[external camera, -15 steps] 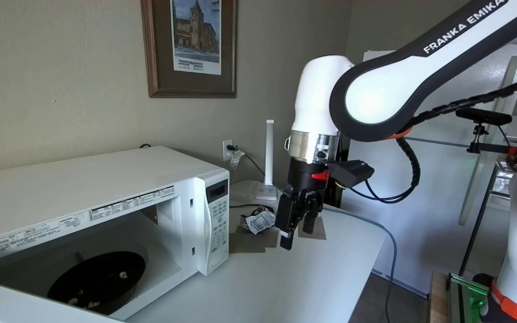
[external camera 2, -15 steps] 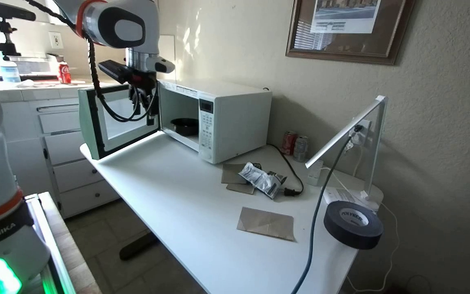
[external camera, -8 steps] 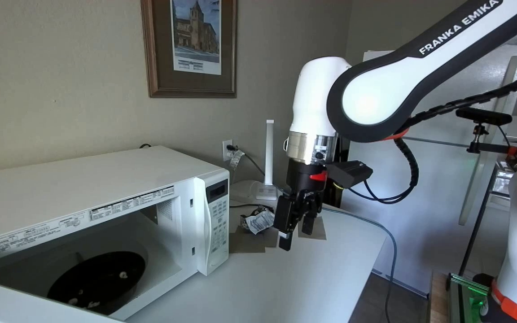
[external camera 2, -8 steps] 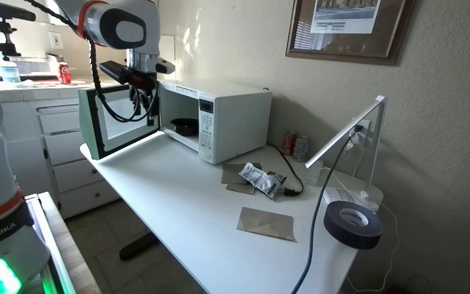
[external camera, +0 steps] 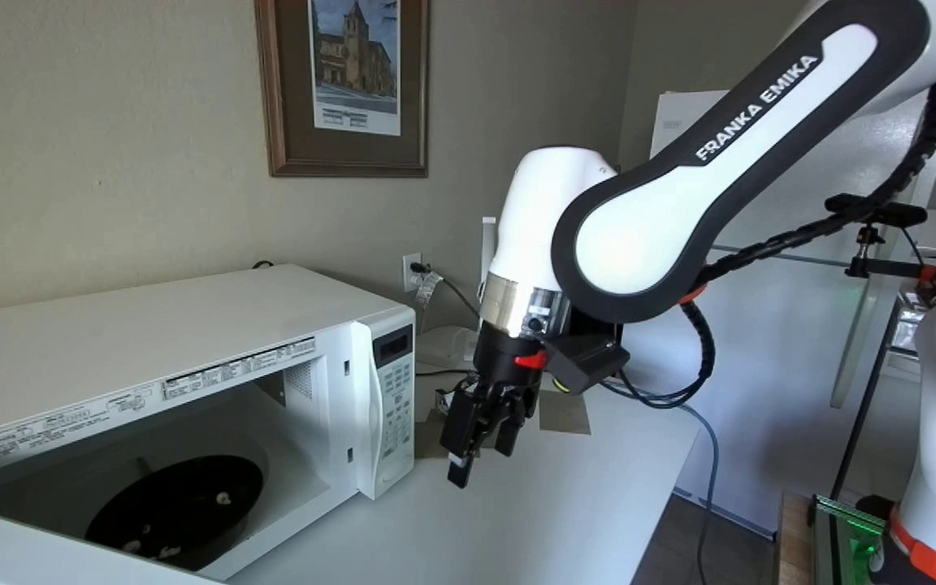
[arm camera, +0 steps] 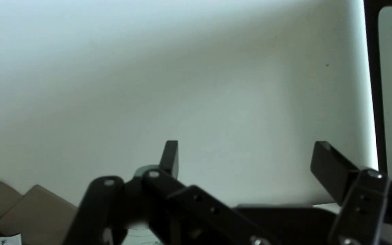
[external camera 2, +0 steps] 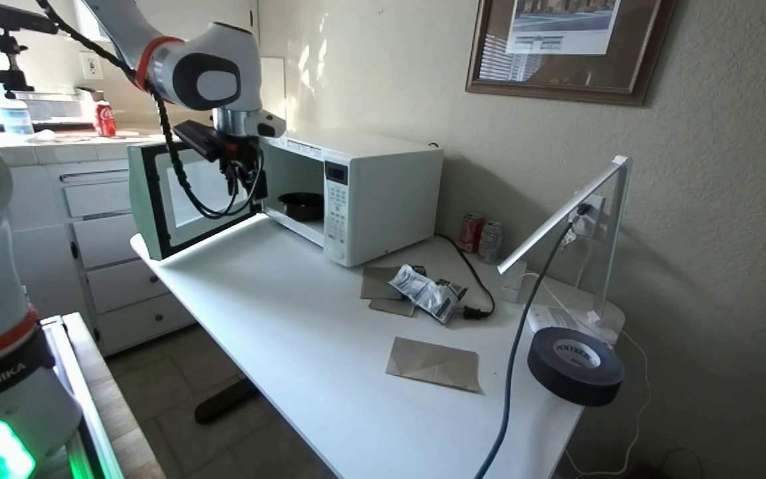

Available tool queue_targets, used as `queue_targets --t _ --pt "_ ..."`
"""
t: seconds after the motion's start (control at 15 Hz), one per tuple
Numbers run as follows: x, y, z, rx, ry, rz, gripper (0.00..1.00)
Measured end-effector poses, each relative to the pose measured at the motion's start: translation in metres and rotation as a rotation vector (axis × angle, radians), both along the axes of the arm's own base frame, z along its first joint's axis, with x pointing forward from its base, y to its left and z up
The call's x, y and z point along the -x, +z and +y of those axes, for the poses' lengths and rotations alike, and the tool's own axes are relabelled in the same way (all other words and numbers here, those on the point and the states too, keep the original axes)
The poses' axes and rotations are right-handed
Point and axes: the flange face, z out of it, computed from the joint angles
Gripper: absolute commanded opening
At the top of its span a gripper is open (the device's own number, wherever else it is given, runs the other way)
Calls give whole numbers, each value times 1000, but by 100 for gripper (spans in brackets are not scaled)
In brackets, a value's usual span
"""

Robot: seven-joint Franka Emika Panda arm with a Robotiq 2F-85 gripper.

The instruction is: Take the black bowl out of the microwave

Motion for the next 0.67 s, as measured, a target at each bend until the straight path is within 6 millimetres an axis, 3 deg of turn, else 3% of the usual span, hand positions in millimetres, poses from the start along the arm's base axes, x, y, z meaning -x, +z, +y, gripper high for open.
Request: queue_targets --t 0.67 --pt "-79 -53 45 -137 -193 -29 100"
